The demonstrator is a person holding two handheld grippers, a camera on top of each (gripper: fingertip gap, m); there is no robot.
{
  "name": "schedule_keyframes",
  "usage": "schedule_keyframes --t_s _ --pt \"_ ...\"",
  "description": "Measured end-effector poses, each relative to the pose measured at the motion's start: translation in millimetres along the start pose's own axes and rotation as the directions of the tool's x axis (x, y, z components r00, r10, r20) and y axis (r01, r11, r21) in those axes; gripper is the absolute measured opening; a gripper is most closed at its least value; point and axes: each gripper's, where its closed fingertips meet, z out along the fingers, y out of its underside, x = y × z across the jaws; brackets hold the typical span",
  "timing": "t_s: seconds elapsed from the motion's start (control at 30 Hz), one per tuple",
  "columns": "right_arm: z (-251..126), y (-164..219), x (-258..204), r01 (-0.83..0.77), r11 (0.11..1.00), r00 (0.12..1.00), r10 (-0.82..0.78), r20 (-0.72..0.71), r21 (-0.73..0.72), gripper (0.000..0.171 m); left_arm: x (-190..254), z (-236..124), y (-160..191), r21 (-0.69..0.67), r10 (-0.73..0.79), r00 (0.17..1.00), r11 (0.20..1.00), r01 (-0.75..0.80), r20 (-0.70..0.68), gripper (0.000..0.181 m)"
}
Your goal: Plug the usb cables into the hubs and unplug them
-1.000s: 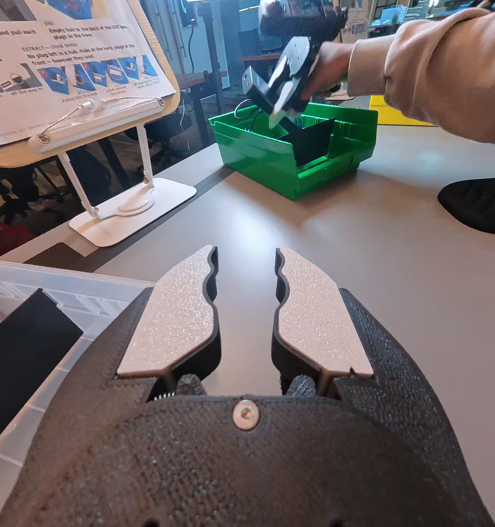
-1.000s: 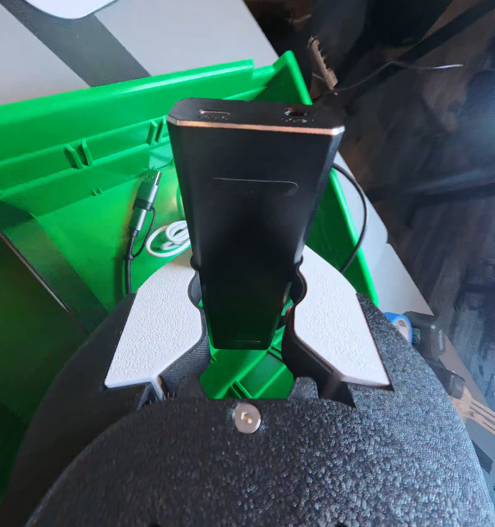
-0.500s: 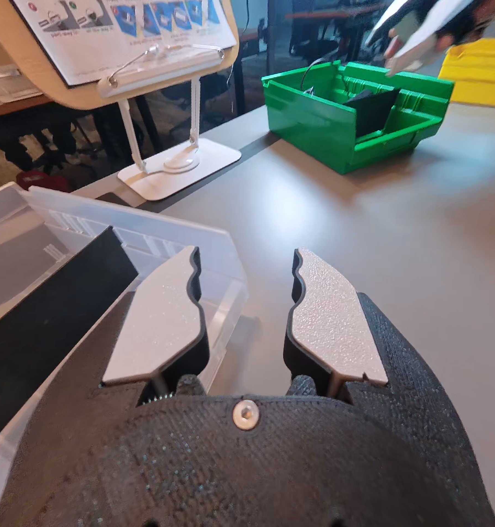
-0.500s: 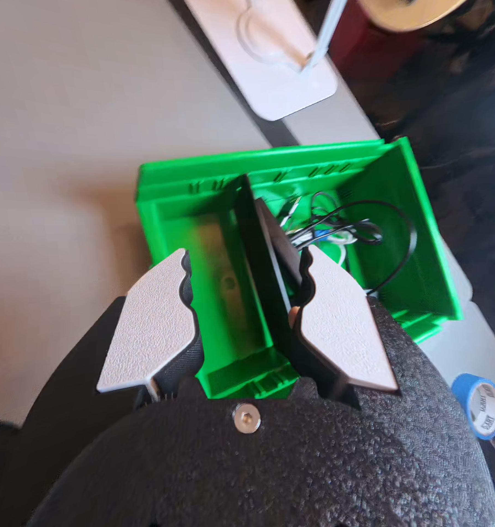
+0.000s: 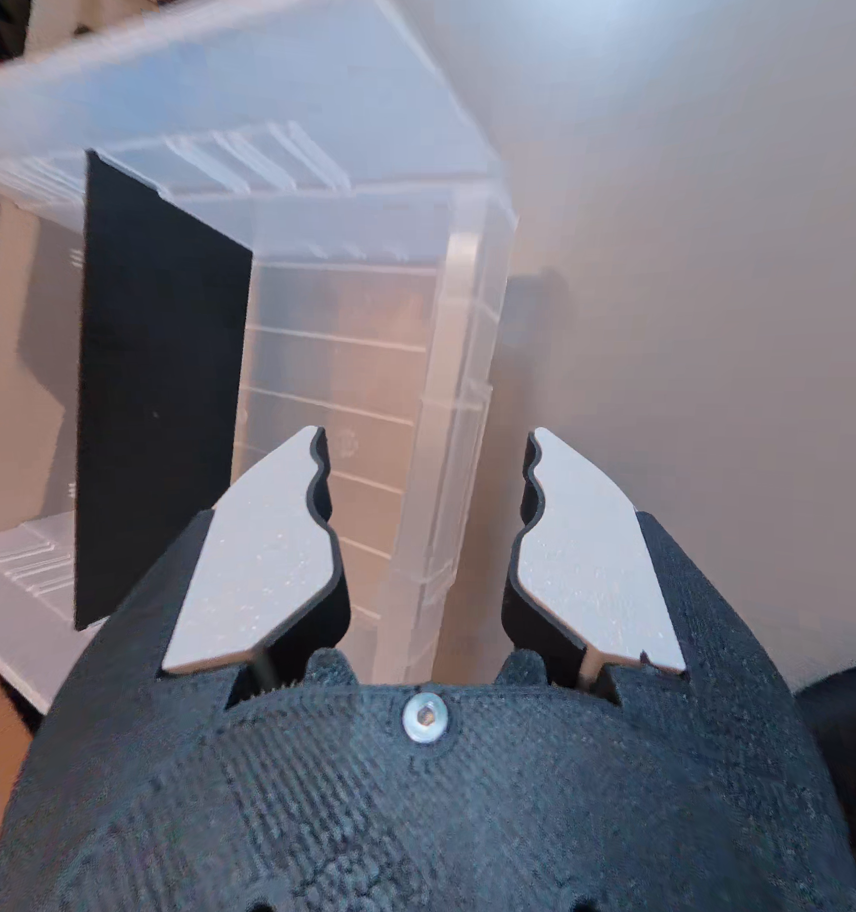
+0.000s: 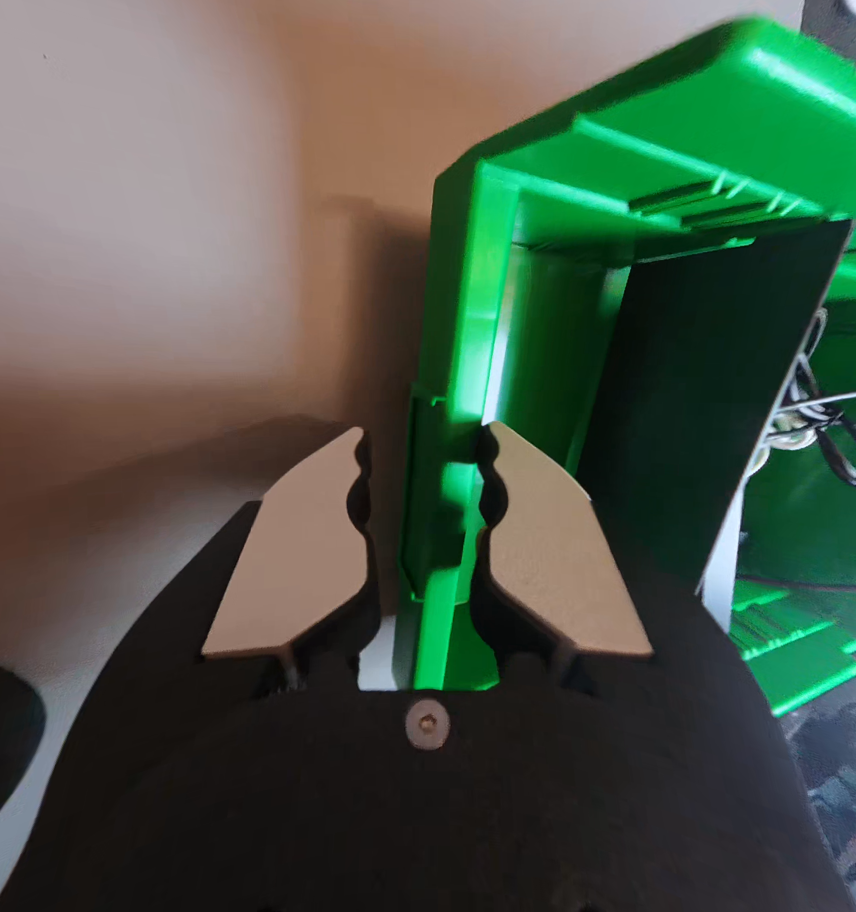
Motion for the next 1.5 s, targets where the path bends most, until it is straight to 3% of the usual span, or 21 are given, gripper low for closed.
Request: schedule_keyframes --t_s 0.03,0.2,0.4,0.6,0.7,0.8,0.9,0.97,1.03,1.13,1.2,1.27,1.3,1.37,1.5 --pt "1 -3 6 0.024 1.000 0.999 -0.024 -0.037 0.001 0.030 -2 4 6 -0.032 0.024 1.000 0.999 -0.024 0.008 0.072" --pt "-5 -7 -8 0.158 0.987 0.984 -0.157 -0.086 0.006 0.029 5 16 14 -0.039 0.128 0.992 0.991 -0.129 -0.013 0.032" --pt "-30 -26 -74 0.330 0.937 0.940 -0.314 -0.135 0.113 0.030 39 11 -12 0.019 0.233 0.972 0.973 -0.232 -0.035 0.031" --pt "-44 -55 -110 0.446 0.882 0.884 -0.405 -0.235 0.155 0.032 91 14 -79 0.163 0.425 0.904 0.896 -0.413 -0.046 0.032" --pt "-70 -74 -111 0.293 0.889 0.944 -0.211 -0.255 0.350 0.033 98 11 -121 0.288 0.376 0.926 0.889 -0.356 -0.015 0.038" --pt "-127 -68 -93 -0.008 0.793 0.971 0.151 -0.184 0.609 0.048 106 -27 -165 0.525 0.166 0.976 0.848 -0.069 -0.140 0.038" --pt "-159 -9 -53 -0.277 0.618 0.828 0.542 -0.143 0.736 0.054 120 -62 -200 0.625 -0.022 0.930 0.735 0.263 -0.366 0.039" --pt "-151 31 -45 -0.449 0.484 0.705 0.708 -0.034 0.751 0.061 131 -67 -218 0.621 -0.087 0.886 0.682 0.386 -0.456 0.041" --pt "-128 47 -55 -0.581 0.392 0.630 0.771 0.090 0.713 0.069 144 -59 -234 0.602 -0.123 0.864 0.669 0.436 -0.489 0.045" --pt "-100 54 -63 -0.619 0.398 0.598 0.798 0.077 0.677 0.071 164 -30 -253 0.554 -0.151 0.872 0.719 0.421 -0.466 0.058" --pt "-84 50 -62 -0.654 0.407 0.595 0.797 0.101 0.638 0.069 173 -15 -266 0.544 -0.153 0.887 0.740 0.395 -0.436 0.056" --pt "-75 48 -55 -0.653 0.441 0.601 0.796 0.068 0.615 0.053 172 -4 -274 0.564 -0.145 0.936 0.765 0.312 -0.320 0.046" --pt "-72 50 -49 -0.633 0.469 0.603 0.798 0.012 0.616 0.037 170 1 -277 0.576 -0.130 0.960 0.777 0.254 -0.248 0.040" --pt "-69 56 -41 -0.603 0.513 0.600 0.796 -0.076 0.611 0.028 165 7 -280 0.590 -0.111 0.985 0.789 0.170 -0.135 0.030" --pt "-78 65 -45 -0.547 0.560 0.605 0.778 -0.169 0.622 0.016 165 4 -288 0.594 -0.150 0.978 0.777 0.207 -0.146 0.027"
